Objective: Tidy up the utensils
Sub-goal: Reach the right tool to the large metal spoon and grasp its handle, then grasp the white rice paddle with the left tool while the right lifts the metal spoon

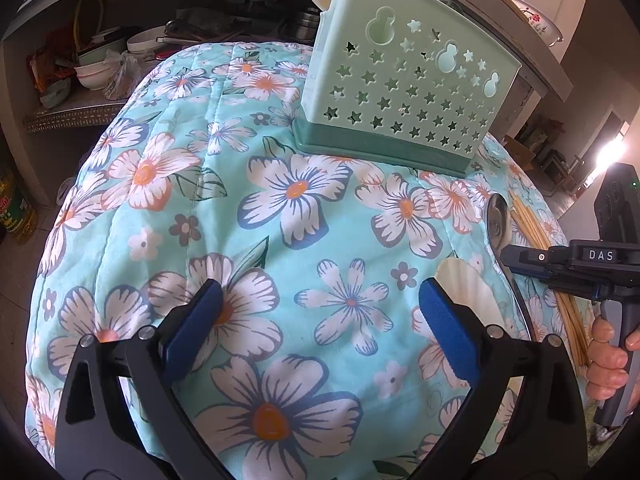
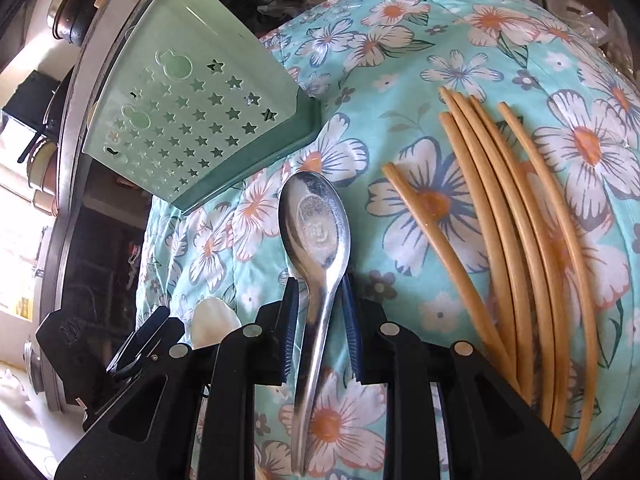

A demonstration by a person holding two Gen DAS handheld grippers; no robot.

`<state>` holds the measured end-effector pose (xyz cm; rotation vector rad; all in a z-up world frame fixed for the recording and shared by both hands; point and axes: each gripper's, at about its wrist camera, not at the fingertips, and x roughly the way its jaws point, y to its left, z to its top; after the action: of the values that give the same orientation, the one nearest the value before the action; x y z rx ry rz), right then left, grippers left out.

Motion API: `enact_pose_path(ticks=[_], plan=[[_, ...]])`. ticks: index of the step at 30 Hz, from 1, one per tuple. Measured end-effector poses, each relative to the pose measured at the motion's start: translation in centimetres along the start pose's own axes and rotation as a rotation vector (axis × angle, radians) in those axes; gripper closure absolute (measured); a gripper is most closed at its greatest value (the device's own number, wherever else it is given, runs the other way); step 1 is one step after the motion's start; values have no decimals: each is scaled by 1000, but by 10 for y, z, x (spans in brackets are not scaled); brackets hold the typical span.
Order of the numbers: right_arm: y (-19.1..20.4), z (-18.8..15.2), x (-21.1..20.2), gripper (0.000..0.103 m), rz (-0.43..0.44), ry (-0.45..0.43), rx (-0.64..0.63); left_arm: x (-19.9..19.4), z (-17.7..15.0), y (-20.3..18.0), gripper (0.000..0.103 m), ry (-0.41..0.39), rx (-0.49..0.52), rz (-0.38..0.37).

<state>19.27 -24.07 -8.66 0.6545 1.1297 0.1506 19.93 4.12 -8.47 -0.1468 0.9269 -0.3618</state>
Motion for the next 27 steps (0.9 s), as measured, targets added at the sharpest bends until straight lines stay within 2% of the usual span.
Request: enact_pose_path(ticks=[8,14,18,20,22,23,27], plan=[[8,0,6,80,-16,3,-57,-1,1,1,8,-4,-9,-7],[14,-12,0,63,22,43,-89,0,1,1,8,-4,-9,-6],[25,-20,3,61,-25,42,-175,-1,1,2,8,-8,-17,-15],[32,-21,5,63,-58,40,-214,-2,1,3,8,-9,-18,-17],[37,-23,7,78,-110,32,-257,-3,1,3,8,-14,-23,-19],[38,-24,7,81,-130,26,-271,-4,2,3,8,-16,-28,-17],[30,-26,2,87,-114,28,-260,-16,2,-2,8,-36,-15,-14]])
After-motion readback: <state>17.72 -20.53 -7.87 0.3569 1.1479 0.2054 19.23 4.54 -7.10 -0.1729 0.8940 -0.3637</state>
